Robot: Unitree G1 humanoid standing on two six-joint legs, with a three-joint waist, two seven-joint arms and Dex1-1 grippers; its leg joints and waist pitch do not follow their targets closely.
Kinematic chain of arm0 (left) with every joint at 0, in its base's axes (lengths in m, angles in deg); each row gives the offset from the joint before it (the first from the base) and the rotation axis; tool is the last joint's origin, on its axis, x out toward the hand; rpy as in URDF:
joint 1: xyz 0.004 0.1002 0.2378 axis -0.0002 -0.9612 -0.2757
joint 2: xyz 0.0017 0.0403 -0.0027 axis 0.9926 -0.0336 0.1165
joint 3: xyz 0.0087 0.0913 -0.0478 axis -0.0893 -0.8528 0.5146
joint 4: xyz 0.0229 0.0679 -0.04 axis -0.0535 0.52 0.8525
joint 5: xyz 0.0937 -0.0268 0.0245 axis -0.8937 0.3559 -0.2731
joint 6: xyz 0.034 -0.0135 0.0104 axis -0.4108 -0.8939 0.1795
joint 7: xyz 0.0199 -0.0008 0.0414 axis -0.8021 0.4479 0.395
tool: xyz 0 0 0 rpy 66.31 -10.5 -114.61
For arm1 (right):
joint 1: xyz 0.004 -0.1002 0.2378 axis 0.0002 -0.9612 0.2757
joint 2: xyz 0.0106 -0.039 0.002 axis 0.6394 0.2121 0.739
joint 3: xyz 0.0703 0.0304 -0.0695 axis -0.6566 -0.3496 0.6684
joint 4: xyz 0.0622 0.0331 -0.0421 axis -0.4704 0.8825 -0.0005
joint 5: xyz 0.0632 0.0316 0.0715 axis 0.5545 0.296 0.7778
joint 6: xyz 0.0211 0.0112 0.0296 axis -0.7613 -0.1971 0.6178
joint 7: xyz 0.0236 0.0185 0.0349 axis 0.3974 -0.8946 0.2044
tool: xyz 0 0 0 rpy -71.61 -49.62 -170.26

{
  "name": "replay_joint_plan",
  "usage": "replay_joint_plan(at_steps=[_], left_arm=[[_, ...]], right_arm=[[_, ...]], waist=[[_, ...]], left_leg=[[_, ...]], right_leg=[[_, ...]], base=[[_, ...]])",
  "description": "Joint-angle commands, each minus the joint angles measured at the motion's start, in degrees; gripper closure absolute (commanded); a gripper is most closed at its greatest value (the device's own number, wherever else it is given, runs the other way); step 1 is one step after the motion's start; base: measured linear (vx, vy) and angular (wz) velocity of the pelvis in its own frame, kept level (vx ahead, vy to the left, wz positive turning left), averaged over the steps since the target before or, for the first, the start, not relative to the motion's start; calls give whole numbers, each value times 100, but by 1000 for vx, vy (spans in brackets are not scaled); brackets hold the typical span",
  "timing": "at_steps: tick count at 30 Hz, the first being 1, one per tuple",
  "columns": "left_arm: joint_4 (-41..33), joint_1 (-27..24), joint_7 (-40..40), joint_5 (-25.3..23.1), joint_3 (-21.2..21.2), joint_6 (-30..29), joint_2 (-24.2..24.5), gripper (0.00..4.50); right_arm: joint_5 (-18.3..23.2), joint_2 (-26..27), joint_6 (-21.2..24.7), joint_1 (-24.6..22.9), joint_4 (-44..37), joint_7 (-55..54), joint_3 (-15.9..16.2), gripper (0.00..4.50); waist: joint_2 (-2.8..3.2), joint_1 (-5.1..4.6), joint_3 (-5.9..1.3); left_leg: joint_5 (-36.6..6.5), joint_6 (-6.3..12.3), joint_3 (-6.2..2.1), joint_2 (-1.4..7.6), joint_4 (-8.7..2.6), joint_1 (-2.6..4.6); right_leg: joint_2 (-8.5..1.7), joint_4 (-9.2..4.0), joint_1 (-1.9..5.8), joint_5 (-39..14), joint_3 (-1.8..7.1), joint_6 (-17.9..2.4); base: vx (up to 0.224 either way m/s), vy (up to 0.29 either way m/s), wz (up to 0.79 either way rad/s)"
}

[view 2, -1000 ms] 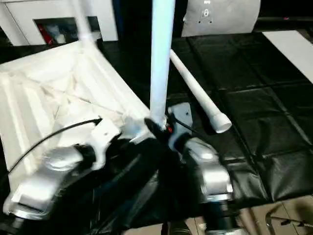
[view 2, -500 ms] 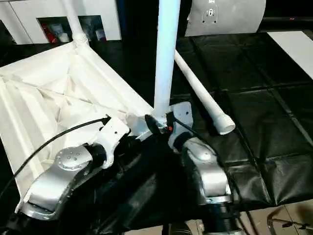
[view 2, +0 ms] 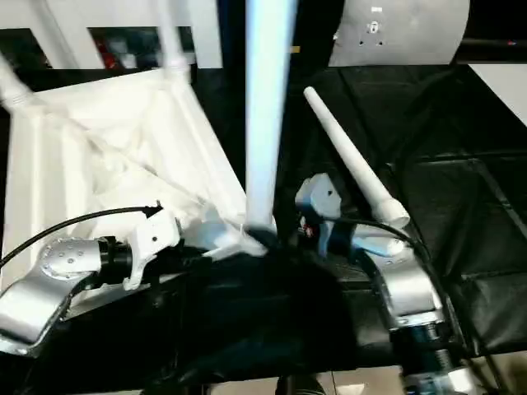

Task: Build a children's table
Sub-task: Rotate leg to tighten

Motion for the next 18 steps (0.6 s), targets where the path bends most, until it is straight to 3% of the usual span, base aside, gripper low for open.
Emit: replay_joint_plan(at_steps=[1, 4, 17, 18], left_arm=[[-57, 106, -453, 212, -175, 300, 31, 450], [247, 222, -773, 304, -224, 603, 124, 450], [1137, 668, -1917, 361, -538, 1515, 331, 450], [1239, 718, -1970, 333, -555, 1602, 321, 450]], right_arm=[[41, -105, -142, 69, 103, 343, 60, 5], [135, -307, -180, 217, 261, 854, 181, 5], [163, -484, -217, 657, 773, 2106, 767, 5], [123, -473, -276, 685, 851, 2192, 817, 34]], waist=[[0, -41, -369], [-44, -16, -356], [-61, 53, -377], [-56, 56, -370]], left_leg=[[-596, 620, -153, 353, -331, 210], [-692, 642, -145, 355, -331, 205], [-594, 677, -142, 367, -310, 191], [-598, 670, -143, 369, -312, 187]], right_leg=[[-444, -321, 239, 190, 278, -1487], [-464, -346, 236, -60, 285, -1507], [-478, -306, 216, -157, 273, -1579], [-482, -305, 215, -150, 273, -1598]], base=[[0, 0, 0], [0, 0, 0], [0, 0, 0], [0, 0, 0]])
